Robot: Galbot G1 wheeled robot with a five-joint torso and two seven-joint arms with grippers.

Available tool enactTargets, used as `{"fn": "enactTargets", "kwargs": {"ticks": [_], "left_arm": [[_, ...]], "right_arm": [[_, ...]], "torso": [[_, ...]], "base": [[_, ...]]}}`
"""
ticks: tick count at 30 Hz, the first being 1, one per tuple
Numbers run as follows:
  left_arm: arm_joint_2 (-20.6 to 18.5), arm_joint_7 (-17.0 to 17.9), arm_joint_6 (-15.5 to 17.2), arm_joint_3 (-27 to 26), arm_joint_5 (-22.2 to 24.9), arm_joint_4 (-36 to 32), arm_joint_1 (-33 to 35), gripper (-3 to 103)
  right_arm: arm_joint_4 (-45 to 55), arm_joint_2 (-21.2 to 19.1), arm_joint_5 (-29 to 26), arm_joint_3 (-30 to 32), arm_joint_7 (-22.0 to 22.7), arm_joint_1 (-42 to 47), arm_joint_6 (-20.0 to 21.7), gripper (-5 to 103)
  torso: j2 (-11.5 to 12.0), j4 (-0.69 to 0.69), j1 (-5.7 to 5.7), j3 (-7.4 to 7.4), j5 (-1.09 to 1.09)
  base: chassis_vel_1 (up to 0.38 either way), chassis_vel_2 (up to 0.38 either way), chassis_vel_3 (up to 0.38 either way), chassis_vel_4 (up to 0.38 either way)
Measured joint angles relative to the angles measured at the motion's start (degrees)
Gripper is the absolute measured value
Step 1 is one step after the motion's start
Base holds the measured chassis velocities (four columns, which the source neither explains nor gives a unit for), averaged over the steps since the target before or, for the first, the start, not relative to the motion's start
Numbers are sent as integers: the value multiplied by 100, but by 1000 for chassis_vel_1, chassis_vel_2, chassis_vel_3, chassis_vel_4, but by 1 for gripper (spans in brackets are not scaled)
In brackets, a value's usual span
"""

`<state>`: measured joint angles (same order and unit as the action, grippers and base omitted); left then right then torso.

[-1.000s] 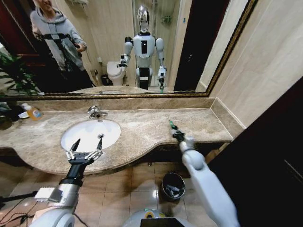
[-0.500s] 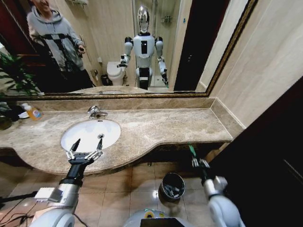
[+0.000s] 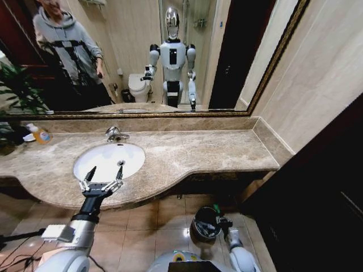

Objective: Pick up the trash from the sink and place it in the trash bin.

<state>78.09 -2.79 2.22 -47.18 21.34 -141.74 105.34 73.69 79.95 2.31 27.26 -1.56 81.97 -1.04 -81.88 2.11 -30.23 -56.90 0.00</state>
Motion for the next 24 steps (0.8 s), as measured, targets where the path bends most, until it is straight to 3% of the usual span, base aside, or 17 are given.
{"fn": "enactTargets", "kwargs": {"ticks": [10, 14, 19, 24], "left_arm": [[0, 0, 0, 0, 0, 0, 0, 100], [0, 0, 0, 0, 0, 0, 0, 100], [0, 0, 0, 0, 0, 0, 0, 100], [0, 0, 0, 0, 0, 0, 0, 100]], "right_arm": [[-2180, 181, 354, -160, -137, -1404, -65, 20], [-3035, 292, 580, -117, -150, -1875, -300, 20], [-3566, 328, 660, -84, -125, -2150, -406, 18], [-3668, 328, 661, -68, -88, -2224, -420, 33]], "torso": [[0, 0, 0, 0, 0], [0, 0, 0, 0, 0], [0, 0, 0, 0, 0], [0, 0, 0, 0, -1]], "base": [[0, 0, 0, 0], [0, 0, 0, 0], [0, 0, 0, 0], [0, 0, 0, 0]]}}
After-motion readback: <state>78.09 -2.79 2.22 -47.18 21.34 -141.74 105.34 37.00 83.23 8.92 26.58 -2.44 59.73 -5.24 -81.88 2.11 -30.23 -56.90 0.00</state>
